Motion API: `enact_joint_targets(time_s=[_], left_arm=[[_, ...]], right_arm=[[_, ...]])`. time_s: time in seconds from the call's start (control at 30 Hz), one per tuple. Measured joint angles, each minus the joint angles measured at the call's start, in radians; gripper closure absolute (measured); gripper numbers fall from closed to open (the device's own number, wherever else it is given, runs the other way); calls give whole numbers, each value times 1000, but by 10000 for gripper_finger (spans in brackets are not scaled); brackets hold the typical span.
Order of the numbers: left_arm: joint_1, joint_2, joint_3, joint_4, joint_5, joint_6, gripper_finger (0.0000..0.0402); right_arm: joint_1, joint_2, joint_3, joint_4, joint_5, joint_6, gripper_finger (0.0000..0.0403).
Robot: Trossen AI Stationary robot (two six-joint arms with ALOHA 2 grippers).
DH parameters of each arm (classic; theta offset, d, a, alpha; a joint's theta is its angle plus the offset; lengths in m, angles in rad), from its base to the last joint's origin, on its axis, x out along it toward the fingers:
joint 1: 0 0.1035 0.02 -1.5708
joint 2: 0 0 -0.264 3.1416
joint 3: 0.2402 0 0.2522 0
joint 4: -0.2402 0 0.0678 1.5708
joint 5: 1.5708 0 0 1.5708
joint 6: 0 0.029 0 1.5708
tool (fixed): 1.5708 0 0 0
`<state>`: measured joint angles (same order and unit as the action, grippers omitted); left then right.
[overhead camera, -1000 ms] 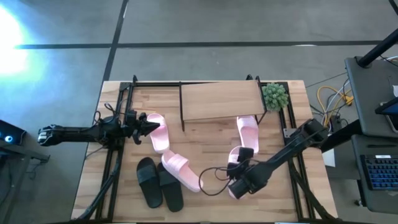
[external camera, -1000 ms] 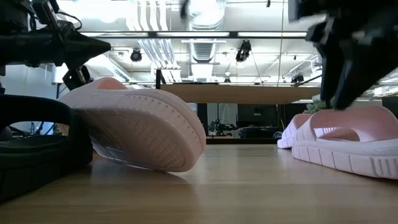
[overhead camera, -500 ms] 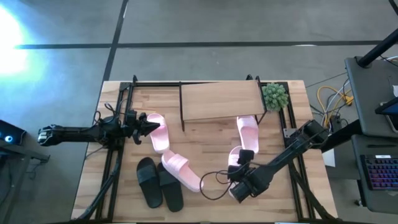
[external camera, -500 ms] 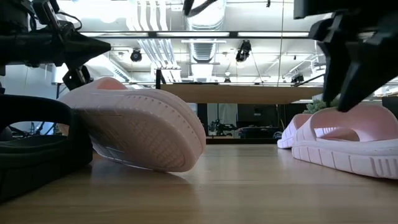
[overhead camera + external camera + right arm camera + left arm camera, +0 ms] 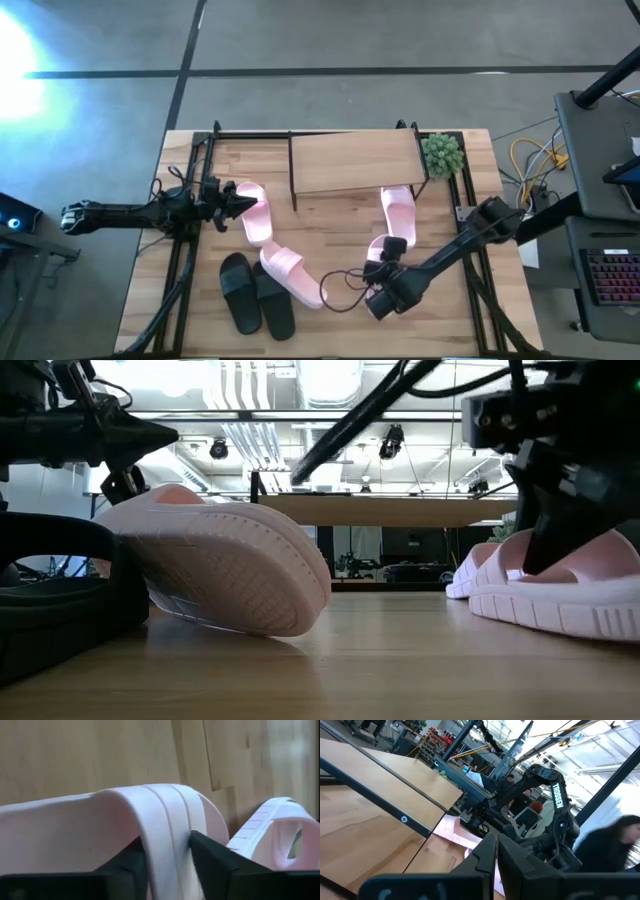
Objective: Pick and place slides into the shelf
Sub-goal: Put the pink slipper under the shelf
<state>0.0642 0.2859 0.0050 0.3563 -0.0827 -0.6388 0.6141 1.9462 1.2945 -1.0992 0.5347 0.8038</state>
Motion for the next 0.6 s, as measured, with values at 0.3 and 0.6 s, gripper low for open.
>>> enact_joint_targets(time_s=[0.3,0.6], left_arm=[[0,0,0,1,0,-2,400],[0,2,0,2,-1,-9,400]], right_arm=[[-2,3,13,9,-31,28,388],[-1,-101,76,135,-55,60,390]])
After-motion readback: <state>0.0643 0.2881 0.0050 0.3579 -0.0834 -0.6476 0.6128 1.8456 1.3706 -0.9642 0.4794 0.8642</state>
